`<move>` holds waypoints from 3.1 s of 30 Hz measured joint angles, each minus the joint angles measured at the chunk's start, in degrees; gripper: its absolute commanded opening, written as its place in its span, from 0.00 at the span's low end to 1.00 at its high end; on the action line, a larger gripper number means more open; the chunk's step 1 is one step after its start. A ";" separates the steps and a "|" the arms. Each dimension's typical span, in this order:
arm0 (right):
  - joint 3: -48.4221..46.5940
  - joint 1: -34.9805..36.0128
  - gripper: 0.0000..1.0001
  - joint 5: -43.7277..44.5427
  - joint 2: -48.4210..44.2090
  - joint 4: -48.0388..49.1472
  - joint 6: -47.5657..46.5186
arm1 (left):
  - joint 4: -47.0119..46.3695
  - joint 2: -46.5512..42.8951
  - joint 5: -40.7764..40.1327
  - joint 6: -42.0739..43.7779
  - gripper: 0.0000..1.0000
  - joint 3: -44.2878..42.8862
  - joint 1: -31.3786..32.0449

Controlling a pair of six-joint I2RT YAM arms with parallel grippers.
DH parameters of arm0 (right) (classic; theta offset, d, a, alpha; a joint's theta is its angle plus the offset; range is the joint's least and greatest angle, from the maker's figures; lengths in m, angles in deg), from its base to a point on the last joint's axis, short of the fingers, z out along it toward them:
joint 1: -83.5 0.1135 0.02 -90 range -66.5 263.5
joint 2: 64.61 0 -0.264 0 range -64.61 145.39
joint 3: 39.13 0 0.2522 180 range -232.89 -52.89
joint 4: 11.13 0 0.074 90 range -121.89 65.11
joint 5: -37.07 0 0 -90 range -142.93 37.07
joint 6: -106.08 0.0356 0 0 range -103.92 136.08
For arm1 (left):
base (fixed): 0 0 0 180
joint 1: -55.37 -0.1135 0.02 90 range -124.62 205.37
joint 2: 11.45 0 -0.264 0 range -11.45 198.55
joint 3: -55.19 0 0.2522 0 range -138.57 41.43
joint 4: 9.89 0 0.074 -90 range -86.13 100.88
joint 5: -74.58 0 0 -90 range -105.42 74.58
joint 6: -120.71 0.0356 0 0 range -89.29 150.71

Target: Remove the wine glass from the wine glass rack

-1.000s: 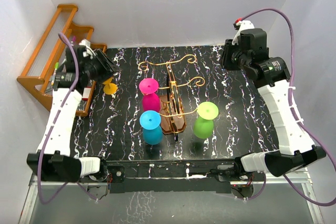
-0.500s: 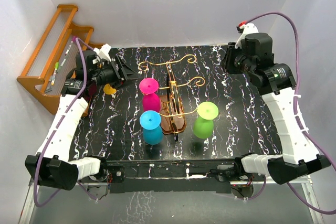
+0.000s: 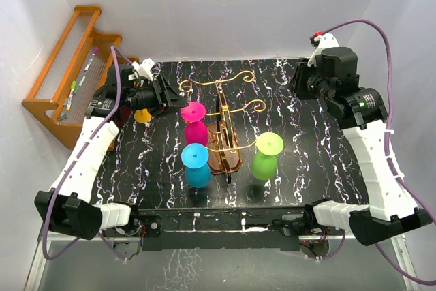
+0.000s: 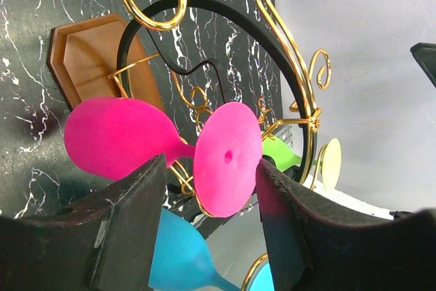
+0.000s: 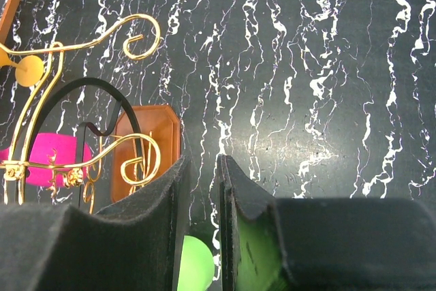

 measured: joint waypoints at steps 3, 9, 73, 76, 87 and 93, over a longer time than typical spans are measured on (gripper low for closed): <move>0.04 0.00 0.25 0.04 -0.04 0.00 0.02 | 0.20 0.52 0.07 0.20 0.53 0.00 0.28; 0.70 0.00 0.25 0.42 -0.79 0.00 0.00 | -0.70 0.85 0.39 0.39 0.53 0.28 0.68; 4.59 0.00 0.26 0.57 -5.60 1.60 0.59 | -3.23 -1.64 -6.47 -9.11 0.00 2.47 2.47; 4.66 0.00 0.26 0.46 -5.62 1.92 0.83 | -3.21 -1.66 -6.49 -9.22 0.00 2.47 2.47; 5.66 0.00 0.26 0.15 -5.99 2.58 1.09 | -0.09 -2.84 -7.87 -6.82 0.13 2.27 2.43; 5.70 0.00 0.26 0.11 -5.99 2.58 1.14 | 0.90 -3.37 -8.02 -5.77 0.25 2.25 2.43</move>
